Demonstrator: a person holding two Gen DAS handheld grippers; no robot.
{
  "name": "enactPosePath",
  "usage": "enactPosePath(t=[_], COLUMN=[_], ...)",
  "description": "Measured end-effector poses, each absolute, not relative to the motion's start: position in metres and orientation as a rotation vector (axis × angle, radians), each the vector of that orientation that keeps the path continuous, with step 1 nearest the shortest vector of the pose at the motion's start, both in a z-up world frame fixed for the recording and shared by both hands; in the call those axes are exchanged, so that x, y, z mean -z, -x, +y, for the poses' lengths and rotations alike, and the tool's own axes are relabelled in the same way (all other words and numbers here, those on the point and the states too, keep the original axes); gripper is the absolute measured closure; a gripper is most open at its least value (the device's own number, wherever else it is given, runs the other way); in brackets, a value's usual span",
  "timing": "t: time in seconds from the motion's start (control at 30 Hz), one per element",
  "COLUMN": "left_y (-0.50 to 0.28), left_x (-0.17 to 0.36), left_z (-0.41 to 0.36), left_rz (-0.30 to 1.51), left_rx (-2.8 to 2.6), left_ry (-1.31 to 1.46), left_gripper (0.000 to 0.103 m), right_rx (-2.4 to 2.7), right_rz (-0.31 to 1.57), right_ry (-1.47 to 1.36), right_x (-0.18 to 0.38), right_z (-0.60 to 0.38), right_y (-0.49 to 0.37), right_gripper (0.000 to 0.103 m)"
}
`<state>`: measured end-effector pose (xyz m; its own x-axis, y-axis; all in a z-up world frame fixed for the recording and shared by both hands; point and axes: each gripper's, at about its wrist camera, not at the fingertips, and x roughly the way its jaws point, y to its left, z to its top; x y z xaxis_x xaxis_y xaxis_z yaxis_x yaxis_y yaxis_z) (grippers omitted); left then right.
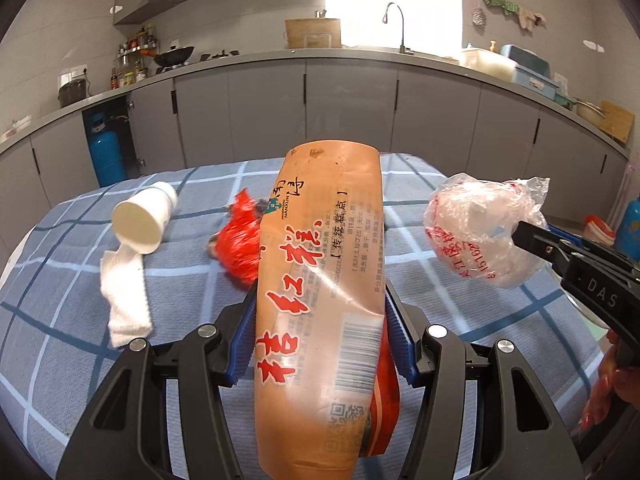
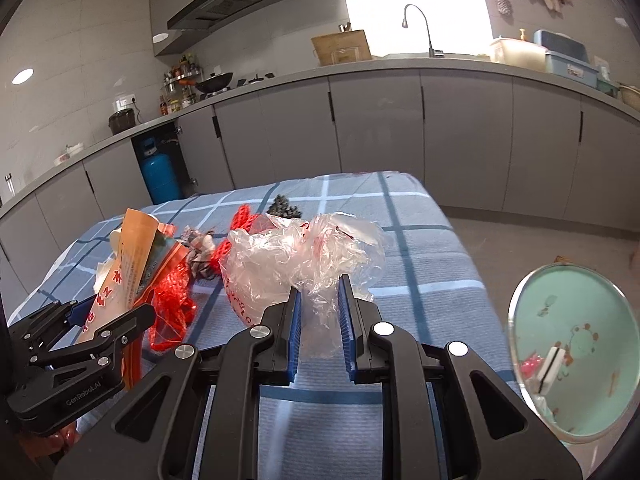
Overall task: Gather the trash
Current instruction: 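Carry the bread bag and clear bag over the mint-green basin with both tools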
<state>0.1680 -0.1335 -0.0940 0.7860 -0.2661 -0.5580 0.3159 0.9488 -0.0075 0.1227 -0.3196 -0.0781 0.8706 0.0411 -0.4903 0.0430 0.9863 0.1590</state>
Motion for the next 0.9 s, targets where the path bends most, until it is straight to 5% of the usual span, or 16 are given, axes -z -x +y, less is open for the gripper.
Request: enactPosePath(t=[0.9], left_y=[-0.132], left_x=[0.078], left_z=[-0.326], left_rz=[0.547], left_rx=[0.673], left_ry=[-0.225], left_gripper=[0.047], right_rx=[0.475], right_rz=[0.458], right_ry=[-0.254], right_x=[0.085], right_z=[-0.480], right_y=[-0.032], right_gripper=[0.084])
